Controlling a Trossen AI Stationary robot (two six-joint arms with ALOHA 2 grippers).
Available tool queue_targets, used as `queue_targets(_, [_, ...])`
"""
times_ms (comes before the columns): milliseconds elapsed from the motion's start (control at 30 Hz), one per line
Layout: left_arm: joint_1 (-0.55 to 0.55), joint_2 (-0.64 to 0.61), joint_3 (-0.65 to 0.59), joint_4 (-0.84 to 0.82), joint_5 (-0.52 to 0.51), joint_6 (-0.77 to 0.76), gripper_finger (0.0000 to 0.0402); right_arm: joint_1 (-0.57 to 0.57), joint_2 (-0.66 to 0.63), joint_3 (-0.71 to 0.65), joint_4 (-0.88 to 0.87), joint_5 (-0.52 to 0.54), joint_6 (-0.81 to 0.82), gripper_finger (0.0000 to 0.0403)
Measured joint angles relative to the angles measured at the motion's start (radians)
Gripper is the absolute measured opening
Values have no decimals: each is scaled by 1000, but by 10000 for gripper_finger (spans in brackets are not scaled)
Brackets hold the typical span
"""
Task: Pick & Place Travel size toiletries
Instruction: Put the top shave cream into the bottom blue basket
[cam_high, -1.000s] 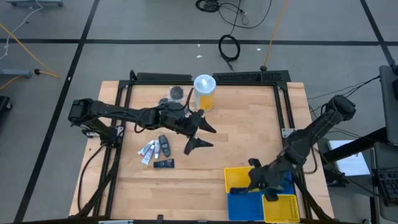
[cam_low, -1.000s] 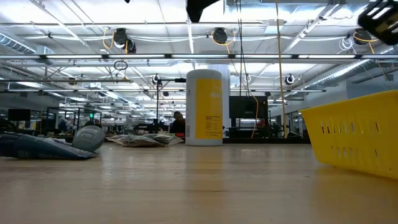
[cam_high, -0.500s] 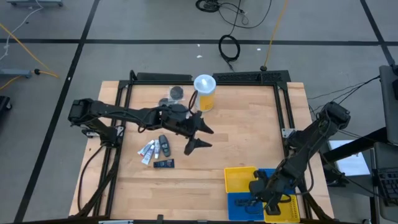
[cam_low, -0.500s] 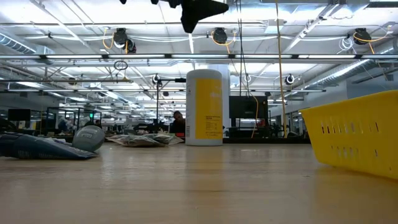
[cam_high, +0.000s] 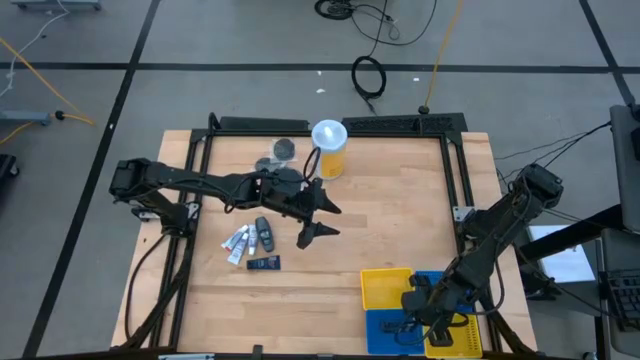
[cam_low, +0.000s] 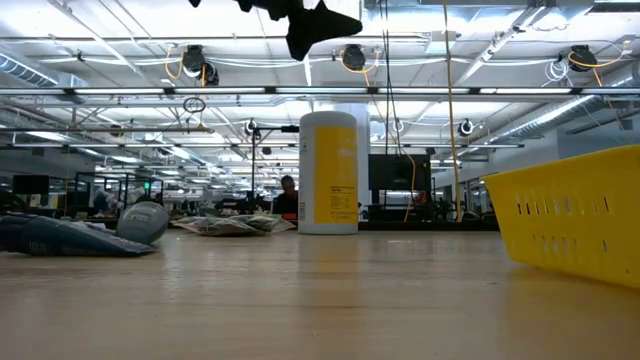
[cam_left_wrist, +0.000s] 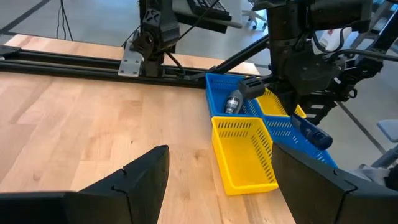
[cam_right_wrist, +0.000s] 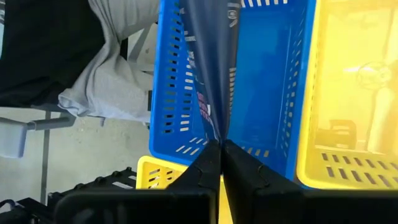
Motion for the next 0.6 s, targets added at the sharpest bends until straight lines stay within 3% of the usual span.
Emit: queue_targets(600, [1, 0, 0, 0, 0, 0, 274, 0, 0, 0, 22, 5, -24, 25])
